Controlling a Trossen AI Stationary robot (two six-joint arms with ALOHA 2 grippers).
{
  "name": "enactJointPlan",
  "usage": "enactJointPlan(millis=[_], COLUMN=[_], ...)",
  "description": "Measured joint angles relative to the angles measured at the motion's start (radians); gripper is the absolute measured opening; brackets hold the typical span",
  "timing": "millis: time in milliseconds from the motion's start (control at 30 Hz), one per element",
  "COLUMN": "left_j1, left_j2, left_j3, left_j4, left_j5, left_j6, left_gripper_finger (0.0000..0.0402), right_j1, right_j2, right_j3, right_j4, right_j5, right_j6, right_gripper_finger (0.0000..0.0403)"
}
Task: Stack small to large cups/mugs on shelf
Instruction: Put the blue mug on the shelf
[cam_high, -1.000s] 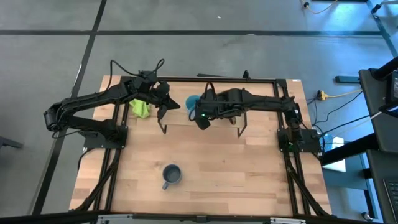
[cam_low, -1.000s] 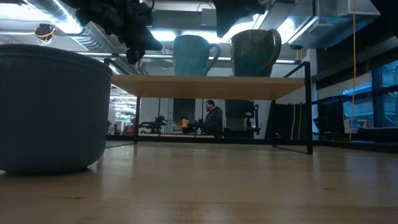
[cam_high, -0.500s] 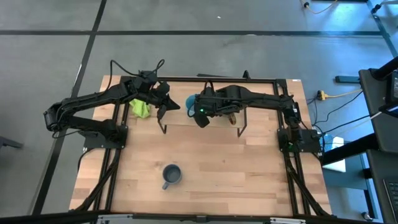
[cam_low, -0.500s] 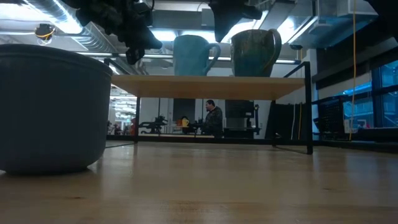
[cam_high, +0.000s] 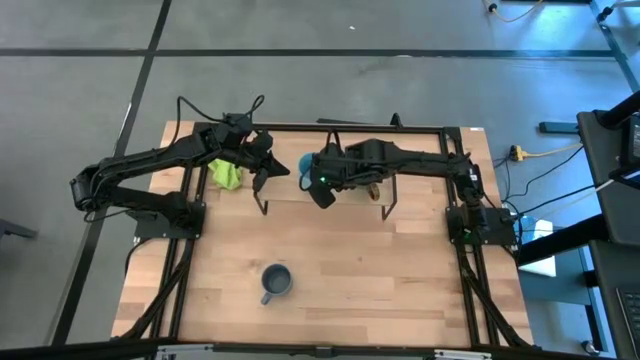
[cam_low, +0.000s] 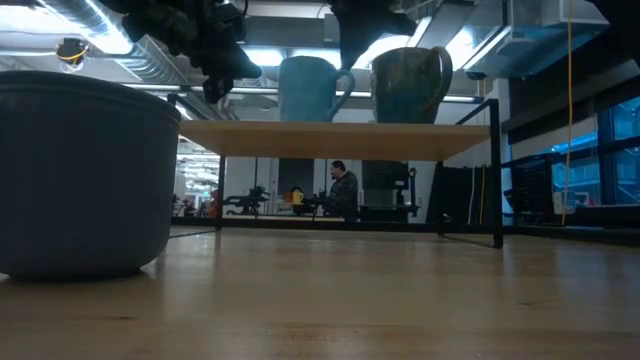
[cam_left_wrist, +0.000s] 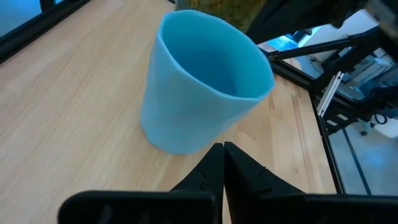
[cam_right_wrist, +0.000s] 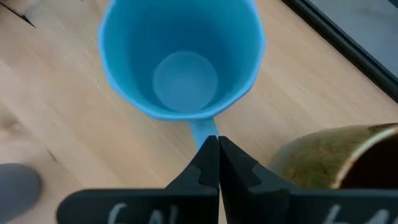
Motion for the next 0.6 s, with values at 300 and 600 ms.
enactJointPlan(millis=[300, 600], left_j1=[0.000, 0.000], left_j2=[0.000, 0.000], left_j3=[0.000, 0.000], left_j4=[0.000, 0.001], left_j5=[0.000, -0.001], left_j6=[0.000, 0.000], left_gripper_finger=[0.0008, 0.0005], right_j1=[-0.003, -0.003], right_j2=[0.001, 0.002], right_j3=[-0.035, 0.017], right_j4=[0.001, 0.002], right_j5=[0.006, 0.006], right_j6=[0.000, 0.001], right_gripper_finger=[0.0000, 0.0000])
